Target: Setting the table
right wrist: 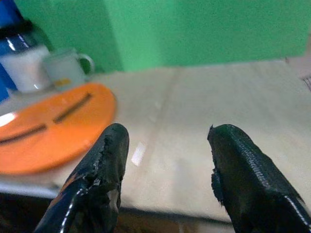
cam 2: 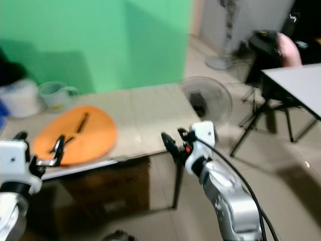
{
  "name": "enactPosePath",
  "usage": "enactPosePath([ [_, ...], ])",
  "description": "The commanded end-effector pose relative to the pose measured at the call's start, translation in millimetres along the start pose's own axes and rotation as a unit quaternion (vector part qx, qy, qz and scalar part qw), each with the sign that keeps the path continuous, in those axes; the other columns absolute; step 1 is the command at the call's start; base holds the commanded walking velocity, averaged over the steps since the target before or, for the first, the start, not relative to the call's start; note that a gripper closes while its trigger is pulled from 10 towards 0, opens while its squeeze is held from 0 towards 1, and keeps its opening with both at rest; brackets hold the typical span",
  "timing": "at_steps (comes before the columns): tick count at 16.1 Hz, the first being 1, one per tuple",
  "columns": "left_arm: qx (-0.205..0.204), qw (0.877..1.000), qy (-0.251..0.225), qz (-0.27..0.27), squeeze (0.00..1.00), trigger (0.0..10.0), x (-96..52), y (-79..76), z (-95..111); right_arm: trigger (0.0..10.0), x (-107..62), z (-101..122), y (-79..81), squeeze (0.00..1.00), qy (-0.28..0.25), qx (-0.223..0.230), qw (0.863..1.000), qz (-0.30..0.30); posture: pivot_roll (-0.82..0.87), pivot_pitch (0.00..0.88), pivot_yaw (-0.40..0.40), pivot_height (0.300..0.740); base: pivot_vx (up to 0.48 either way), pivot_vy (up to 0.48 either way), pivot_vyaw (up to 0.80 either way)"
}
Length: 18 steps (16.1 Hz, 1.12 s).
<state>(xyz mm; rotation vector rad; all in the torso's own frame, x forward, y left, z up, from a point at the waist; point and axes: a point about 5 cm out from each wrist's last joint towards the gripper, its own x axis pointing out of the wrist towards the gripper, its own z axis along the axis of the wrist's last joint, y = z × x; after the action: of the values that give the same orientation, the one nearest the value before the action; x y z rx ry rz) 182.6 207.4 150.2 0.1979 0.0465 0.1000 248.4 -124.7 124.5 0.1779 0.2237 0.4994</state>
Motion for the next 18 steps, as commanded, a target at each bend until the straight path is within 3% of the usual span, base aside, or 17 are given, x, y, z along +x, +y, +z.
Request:
enactPosePath([
  [1,0.0,1.0,-0.007,-0.006,0.0,10.0,1.5,-1.8,3.8,10.0,0.6,3.2,1.2,0.0,-0.003,0.0,1.0,0.008,0.01,0.0,0.043,0.74,0.319,0.0,0.8],
  [6,0.0,1.0,-0.006,-0.015,0.0,10.0,4.0,-2.8,3.6,10.0,1.7,4.9,-2.9,0.0,-0.008,-0.006,1.0,-0.007,0.0,0.0,0.046,0.74,0.316,0.0,0.76],
  [12,-0.007,0.998,0.001,-0.064,0.0,10.0,3.8,-12.9,0.5,10.0,-0.6,12.0,-16.3,0.0,-0.03,-0.009,0.998,-0.048,-0.01,0.0,0.043,0.74,0.296,0.0,0.0],
  [15,-0.011,0.997,0.012,-0.077,0.0,10.0,1.3,-15.0,-2.2,10.0,1.8,12.0,-13.8,0.0,-0.011,-0.017,1.0,-0.011,-0.01,0.0,0.042,0.74,0.0,0.0,0.0],
  [18,-0.015,0.988,0.033,-0.152,0.0,10.0,-0.7,-20.5,-10.9,10.0,12.2,18.1,-20.7,0.0,0.02,-0.004,0.999,0.038,-0.02,0.0,0.039,0.74,0.0,0.0,0.0],
])
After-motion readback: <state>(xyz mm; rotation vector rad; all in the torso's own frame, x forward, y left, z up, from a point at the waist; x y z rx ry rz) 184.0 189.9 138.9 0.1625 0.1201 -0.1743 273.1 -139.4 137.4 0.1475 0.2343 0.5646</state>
